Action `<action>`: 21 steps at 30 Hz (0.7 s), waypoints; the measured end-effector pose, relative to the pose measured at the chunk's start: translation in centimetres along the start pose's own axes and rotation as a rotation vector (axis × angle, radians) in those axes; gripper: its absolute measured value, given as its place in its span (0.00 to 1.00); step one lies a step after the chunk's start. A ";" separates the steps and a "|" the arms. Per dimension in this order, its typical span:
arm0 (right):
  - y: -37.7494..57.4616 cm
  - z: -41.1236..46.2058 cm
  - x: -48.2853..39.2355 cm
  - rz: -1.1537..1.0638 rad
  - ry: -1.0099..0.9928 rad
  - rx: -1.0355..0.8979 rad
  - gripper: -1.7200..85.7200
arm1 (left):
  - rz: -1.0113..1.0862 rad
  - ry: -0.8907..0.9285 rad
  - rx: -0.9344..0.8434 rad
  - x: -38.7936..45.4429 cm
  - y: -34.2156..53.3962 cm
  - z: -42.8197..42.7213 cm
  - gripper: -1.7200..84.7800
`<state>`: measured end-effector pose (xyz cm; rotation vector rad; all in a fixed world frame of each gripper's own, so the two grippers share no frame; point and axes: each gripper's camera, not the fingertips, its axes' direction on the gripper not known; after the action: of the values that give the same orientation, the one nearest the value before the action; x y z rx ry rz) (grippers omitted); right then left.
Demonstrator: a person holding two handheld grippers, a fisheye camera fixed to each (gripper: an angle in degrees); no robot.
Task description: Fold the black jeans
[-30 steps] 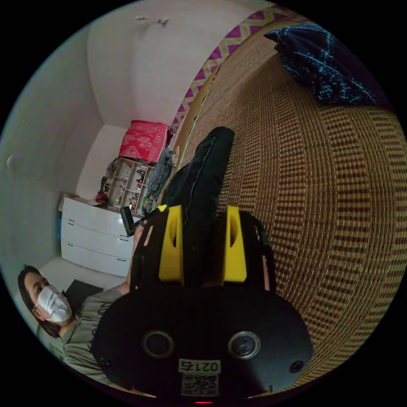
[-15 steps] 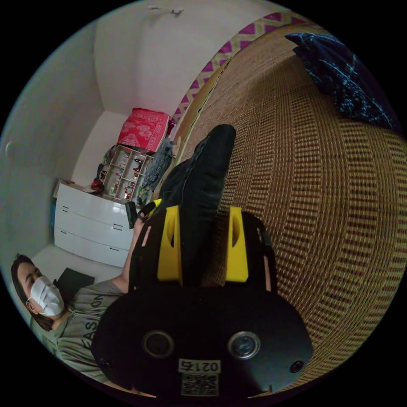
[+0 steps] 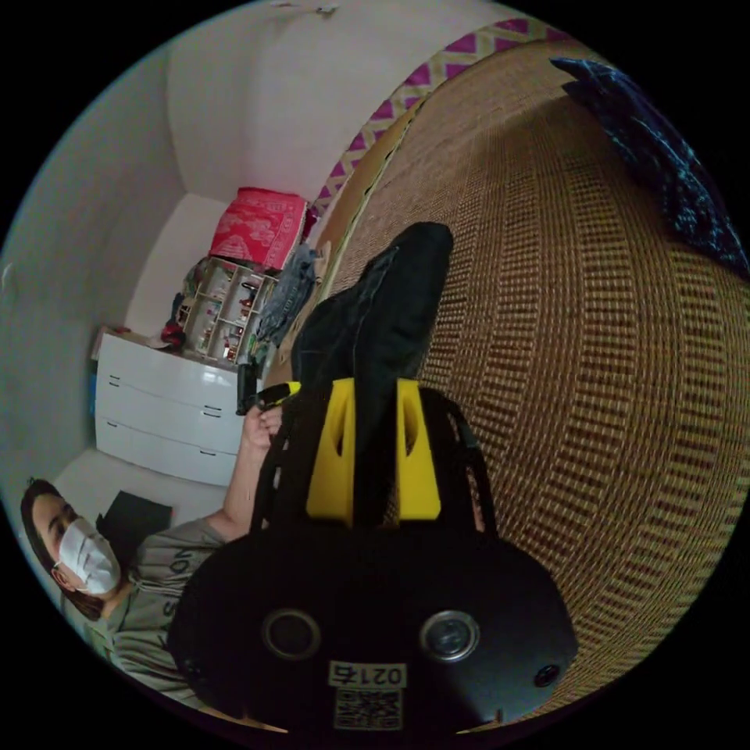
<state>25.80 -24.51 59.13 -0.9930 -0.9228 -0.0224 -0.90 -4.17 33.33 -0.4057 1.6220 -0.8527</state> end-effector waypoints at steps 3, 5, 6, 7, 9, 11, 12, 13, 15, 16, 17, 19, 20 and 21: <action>0.5 0.0 -0.6 0.026 0.018 0.039 0.09 | -0.036 0.054 0.028 -1.1 -0.3 0.4 0.11; 1.2 0.1 -0.9 0.071 0.021 0.096 0.08 | -0.028 0.043 0.046 -1.0 -0.4 0.7 0.11; 1.3 0.2 -1.0 0.081 0.017 0.112 0.08 | -0.021 0.035 0.048 -0.9 -0.5 0.8 0.10; 1.6 0.2 -1.1 0.096 0.013 0.137 0.08 | -0.015 0.027 0.051 -0.8 -0.6 0.9 0.10; 2.0 0.3 -1.0 0.131 -0.019 0.169 0.08 | -0.028 0.031 0.061 -0.7 -0.7 1.2 0.10; 2.3 0.2 -0.4 0.189 -0.121 0.182 0.07 | -0.013 0.021 0.061 0.3 -0.8 1.2 0.09; 2.2 0.2 -0.4 0.193 -0.140 0.178 0.07 | -0.014 0.031 0.065 0.7 -0.7 1.0 0.09; 2.1 -0.1 -0.9 0.184 -0.163 0.170 0.07 | 0.000 0.060 0.074 1.9 -0.8 0.7 0.09; 1.8 -1.1 -2.0 0.151 -0.198 0.170 0.07 | 0.062 0.083 0.073 5.0 -1.2 0.5 0.09; 1.4 -2.2 -2.8 0.130 -0.224 0.179 0.07 | 0.109 0.089 0.070 7.6 -1.8 0.6 0.09; 0.9 -3.8 -3.6 0.104 -0.225 0.196 0.07 | 0.150 0.092 0.064 10.2 -2.8 1.1 0.09; -0.2 -6.8 -4.9 0.058 -0.187 0.223 0.07 | 0.196 0.111 0.053 14.1 -5.1 2.7 0.09; -1.1 -9.3 -5.6 0.037 -0.150 0.254 0.07 | 0.215 0.125 0.043 16.5 -7.1 4.4 0.09; -1.6 -10.7 -6.0 0.024 -0.130 0.271 0.07 | 0.219 0.135 0.039 17.6 -8.2 5.4 0.09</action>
<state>28.33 -35.40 53.94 -0.7602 -1.0033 0.1855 -1.58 -23.23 26.75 -0.1417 1.7346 -0.7563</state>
